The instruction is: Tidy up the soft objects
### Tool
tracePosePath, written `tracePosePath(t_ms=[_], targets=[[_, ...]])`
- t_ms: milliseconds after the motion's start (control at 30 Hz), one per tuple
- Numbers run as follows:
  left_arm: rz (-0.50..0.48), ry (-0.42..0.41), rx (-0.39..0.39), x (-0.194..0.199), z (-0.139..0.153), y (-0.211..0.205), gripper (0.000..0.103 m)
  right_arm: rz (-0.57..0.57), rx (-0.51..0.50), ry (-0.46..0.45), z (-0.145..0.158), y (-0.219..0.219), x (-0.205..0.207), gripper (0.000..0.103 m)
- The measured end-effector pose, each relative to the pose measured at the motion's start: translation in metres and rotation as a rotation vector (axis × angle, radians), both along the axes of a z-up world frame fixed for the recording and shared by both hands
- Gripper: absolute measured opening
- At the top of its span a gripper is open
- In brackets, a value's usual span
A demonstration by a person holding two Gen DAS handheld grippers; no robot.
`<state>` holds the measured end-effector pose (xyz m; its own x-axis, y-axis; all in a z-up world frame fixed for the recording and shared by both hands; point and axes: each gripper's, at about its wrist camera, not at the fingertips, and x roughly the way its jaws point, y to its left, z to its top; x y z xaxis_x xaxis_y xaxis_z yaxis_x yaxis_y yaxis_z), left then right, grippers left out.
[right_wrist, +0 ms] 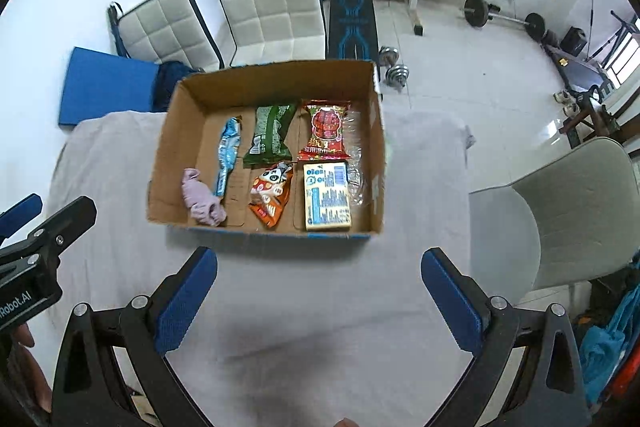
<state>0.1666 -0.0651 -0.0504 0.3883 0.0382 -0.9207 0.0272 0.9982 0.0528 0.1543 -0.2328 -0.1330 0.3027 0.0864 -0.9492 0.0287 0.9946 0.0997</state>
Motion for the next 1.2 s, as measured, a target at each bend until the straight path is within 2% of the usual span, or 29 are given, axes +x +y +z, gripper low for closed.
tracePosePath(t_ms=[267, 400, 667, 1000, 1200], targets=[[-0.009, -0.070, -0.028, -0.060, 0.059, -0.003, 0.100, -0.017, 0.020, -0.065, 0.062, -0.013, -0.066, 0.103], [0.000, -0.093, -0.070, -0.085, 0.083, -0.001, 0.100, -0.016, 0.030, -0.103, 0.093, -0.014, -0.095, 0.103], [0.000, -0.134, -0.093, -0.117, 0.116, 0.003, 0.100, 0.013, 0.032, -0.166, 0.140, -0.005, -0.139, 0.103], [-0.015, -0.167, -0.053, -0.129, 0.123, -0.001, 0.100, 0.000, -0.009, -0.230, 0.168, -0.007, -0.143, 0.103], [0.003, -0.207, -0.032, -0.126, 0.124, -0.001, 0.103, -0.024, -0.041, -0.242, 0.165, -0.014, -0.125, 0.103]])
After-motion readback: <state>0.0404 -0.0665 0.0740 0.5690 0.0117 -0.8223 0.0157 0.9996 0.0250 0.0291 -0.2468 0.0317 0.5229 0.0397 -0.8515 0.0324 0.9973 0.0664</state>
